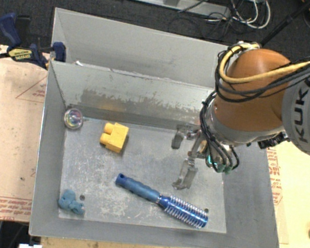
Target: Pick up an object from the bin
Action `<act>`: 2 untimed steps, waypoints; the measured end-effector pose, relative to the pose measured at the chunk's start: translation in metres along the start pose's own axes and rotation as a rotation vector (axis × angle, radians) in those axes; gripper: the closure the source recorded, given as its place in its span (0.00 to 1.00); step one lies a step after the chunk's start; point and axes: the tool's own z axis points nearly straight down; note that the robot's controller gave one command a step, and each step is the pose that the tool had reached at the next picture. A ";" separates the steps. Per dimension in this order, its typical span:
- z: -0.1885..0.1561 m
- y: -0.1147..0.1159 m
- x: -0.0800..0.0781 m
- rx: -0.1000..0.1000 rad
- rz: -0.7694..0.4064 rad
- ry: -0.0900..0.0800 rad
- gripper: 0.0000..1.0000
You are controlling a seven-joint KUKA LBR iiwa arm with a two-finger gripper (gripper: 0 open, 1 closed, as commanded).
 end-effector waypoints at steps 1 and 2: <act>0.161 -0.019 0.018 0.000 -0.076 0.000 0.00; 0.156 -0.019 0.015 -0.001 -0.076 -0.007 1.00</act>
Offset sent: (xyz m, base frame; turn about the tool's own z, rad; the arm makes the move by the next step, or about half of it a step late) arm -0.0166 -0.0192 -0.1559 -0.0778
